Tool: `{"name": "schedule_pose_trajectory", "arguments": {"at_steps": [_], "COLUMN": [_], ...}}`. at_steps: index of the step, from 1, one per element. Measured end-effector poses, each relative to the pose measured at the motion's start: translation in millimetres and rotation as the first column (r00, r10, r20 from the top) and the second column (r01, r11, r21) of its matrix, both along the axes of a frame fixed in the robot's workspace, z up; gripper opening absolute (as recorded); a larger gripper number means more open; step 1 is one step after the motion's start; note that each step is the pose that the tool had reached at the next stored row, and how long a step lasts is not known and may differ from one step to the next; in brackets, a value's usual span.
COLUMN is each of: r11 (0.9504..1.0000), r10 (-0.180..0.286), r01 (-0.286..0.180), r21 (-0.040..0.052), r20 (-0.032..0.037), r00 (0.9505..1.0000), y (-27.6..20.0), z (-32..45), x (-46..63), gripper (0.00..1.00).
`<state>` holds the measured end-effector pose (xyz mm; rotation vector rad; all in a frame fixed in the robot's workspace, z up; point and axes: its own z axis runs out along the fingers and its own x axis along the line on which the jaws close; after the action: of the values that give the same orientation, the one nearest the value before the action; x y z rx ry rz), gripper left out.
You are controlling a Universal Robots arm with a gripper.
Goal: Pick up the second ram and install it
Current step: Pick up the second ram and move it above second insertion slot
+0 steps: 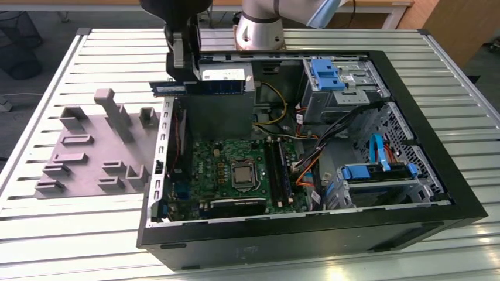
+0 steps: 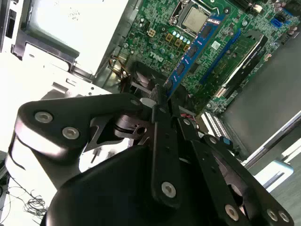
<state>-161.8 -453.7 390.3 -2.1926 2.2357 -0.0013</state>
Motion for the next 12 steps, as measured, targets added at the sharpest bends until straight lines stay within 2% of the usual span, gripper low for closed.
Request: {"name": "schedule_pose_trajectory", "arguments": {"at_steps": [4, 5, 12], "r11": [1.0, 1.0, 1.0], "r10": [0.0, 0.0, 0.0], "r01": [0.0, 0.0, 0.0], "r21": [0.0, 0.0, 0.0], "r20": [0.0, 0.0, 0.0], "r00": [1.0, 1.0, 1.0], "y": [0.0, 0.0, 0.0], "z": [0.0, 0.0, 0.0], "x": [4.1, 9.7, 17.2], "gripper": [0.14, 0.14, 0.14]}}
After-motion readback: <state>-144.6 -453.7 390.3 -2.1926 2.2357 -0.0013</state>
